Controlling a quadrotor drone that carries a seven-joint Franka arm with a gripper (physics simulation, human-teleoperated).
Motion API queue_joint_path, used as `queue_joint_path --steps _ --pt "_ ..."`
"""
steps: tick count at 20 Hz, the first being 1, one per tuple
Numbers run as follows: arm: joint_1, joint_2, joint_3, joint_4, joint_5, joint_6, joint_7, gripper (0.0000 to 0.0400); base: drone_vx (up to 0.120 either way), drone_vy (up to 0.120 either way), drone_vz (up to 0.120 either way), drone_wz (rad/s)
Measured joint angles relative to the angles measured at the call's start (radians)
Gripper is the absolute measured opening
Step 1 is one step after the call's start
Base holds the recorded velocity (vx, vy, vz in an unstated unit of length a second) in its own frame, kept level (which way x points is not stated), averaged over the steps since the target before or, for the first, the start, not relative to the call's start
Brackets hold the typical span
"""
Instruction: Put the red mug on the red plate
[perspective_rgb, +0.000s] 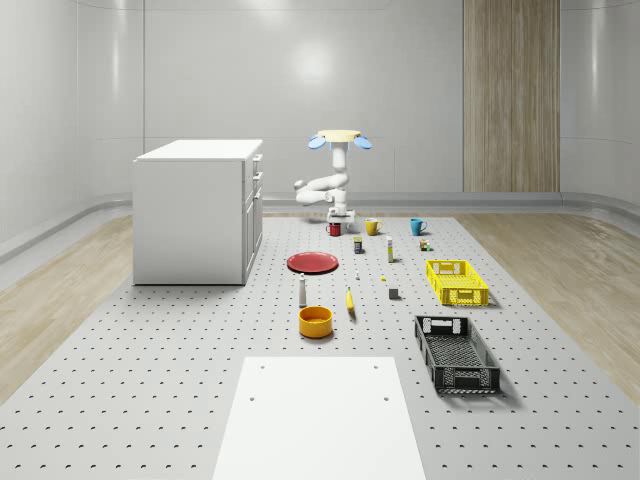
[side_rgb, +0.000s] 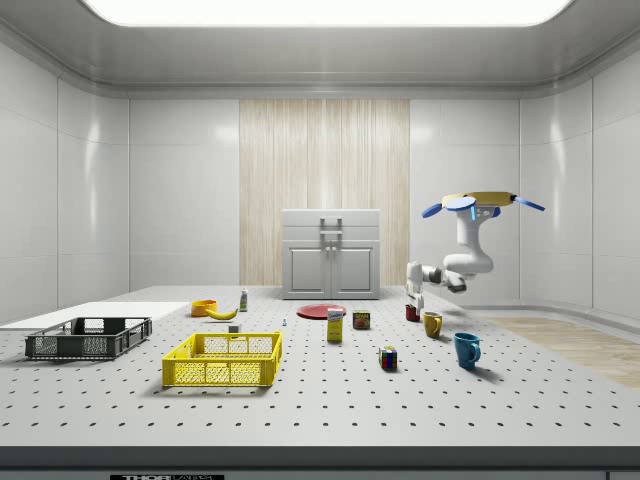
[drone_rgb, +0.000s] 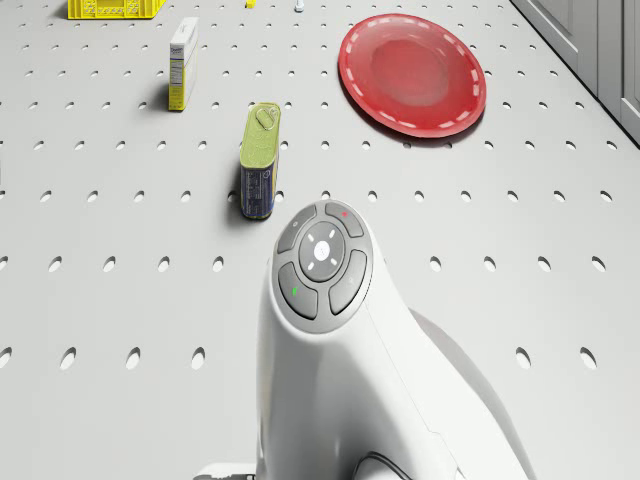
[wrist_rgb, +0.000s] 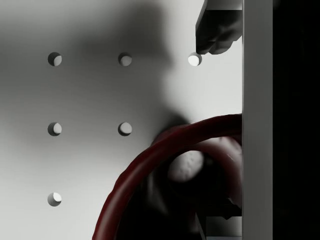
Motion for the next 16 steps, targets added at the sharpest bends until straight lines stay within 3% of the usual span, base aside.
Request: queue_joint_path --steps 10,11,13,16 --pt "-0.027 -0.028 0.011 0.018 0.015 0.031 0.010 0.0400 0.000 0.000 0.000 0.000" --pt "-0.028 -0.031 0.012 0.019 0.016 0.034 0.010 0.0334 0.000 0.000 0.000 0.000" --pt "-0.030 -0.037 0.014 0.021 0.020 0.040 0.011 0.0242 0.000 0.000 0.000 0.000" --pt "-0.033 -0.046 0.017 0.022 0.024 0.048 0.013 0.0167 0.000 0.000 0.000 0.000"
